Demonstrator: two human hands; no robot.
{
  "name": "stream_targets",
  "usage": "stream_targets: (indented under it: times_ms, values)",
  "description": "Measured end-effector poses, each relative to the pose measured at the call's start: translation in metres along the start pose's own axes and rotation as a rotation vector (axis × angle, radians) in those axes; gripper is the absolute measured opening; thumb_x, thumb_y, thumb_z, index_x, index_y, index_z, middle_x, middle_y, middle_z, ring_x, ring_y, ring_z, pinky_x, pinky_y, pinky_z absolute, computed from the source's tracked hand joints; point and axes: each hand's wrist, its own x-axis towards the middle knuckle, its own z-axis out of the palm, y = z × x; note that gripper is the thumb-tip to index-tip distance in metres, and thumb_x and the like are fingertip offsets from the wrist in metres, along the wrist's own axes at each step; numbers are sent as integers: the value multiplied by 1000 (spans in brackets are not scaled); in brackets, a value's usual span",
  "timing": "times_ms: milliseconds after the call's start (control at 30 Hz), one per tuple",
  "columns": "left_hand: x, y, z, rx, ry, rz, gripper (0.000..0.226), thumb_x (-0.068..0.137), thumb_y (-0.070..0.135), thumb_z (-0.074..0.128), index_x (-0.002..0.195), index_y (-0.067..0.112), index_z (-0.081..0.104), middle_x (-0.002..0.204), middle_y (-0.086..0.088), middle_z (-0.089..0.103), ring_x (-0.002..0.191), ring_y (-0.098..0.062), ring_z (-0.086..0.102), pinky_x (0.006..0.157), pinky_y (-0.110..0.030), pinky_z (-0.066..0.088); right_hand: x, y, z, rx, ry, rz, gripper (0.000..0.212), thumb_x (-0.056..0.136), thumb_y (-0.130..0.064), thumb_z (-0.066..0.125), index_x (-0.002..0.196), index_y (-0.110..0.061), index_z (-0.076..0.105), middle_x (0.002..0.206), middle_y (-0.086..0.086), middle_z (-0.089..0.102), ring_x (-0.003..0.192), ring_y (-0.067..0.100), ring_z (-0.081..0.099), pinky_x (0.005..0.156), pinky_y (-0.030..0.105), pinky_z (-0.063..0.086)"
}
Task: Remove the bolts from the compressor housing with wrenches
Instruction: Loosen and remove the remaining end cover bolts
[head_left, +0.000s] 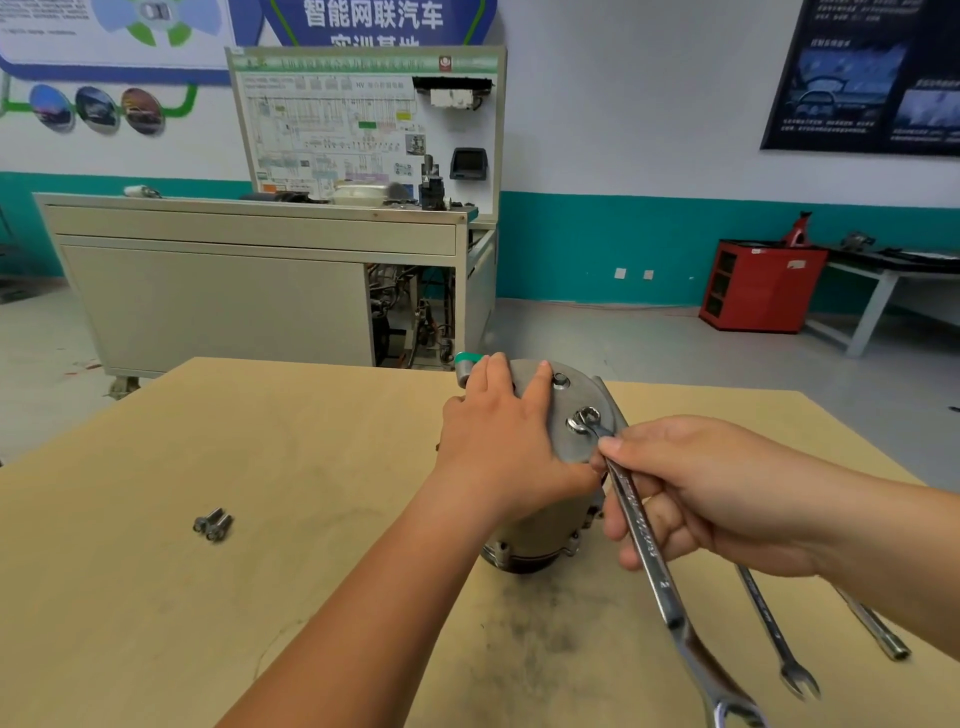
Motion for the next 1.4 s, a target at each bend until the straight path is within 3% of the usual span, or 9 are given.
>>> stream_targets:
  times_ms: [233,567,700,833,1000,1100,1167,1267,1400]
  values:
    - [3,2,3,21,10,19,99,76,78,40,152,24,9,155,-16,9,144,-31,6,106,-43,30,5,-10,-10,-95,11,11,26,100,-25,38,99,-5,54,50,7,61,39,15,59,40,21,49]
    - [2,0,7,9,72,13,103,69,87,28,151,25,15,154,-15,16,143,-32,11,105,-43,33,8,-18,-28,-407,-66,73,33,100,-33,35,98,-9,57,48,3,59,39,15,58,44,23,49]
    - [2,-2,7,-11,70,27,100,74,82,40,152,25,12,159,-10,9,146,-29,5,110,-45,27,9,-15,-33,-481,-94,79,36,98,-37,35,94,-11,60,50,3,58,42,16,58,46,24,48]
    - [2,-3,6,-21,69,39,100,74,77,46,152,25,12,160,-7,8,146,-29,5,110,-46,27,11,-25,-47,-746,-52,96,36,92,-44,42,84,-16,63,50,-1,59,44,12,58,50,20,48]
    - [3,-4,7,-42,64,45,100,73,76,51,152,28,13,159,-5,9,146,-26,4,110,-44,27,32,-47,-72,-1216,161,-154,41,63,-64,44,82,-33,63,69,-9,61,64,4,54,59,21,40]
    - [4,-4,7,-62,66,43,100,73,75,52,152,29,13,160,-3,8,147,-25,3,111,-43,25,43,-50,-81,-1195,122,-224,23,73,-56,52,86,-41,62,86,-12,63,81,6,57,71,26,47]
    - [4,-4,6,-65,69,46,100,73,75,52,152,29,13,160,-2,8,147,-25,4,112,-43,25,44,-50,-86,-1185,114,-232,8,83,-46,57,86,-42,63,84,-14,64,78,0,56,69,24,44]
    - [3,-6,7,-74,82,49,100,72,75,52,152,28,13,160,3,9,146,-25,4,111,-44,25,39,-45,-91,-1162,192,-282,10,92,-36,50,90,-40,59,84,-14,62,76,-1,56,67,23,42]
    - [1,-7,7,-79,92,43,99,73,75,52,152,28,14,159,5,11,146,-25,5,111,-43,26,28,-31,-77,-695,312,-355,16,96,-23,43,92,-23,58,76,-3,68,72,9,68,56,19,52]
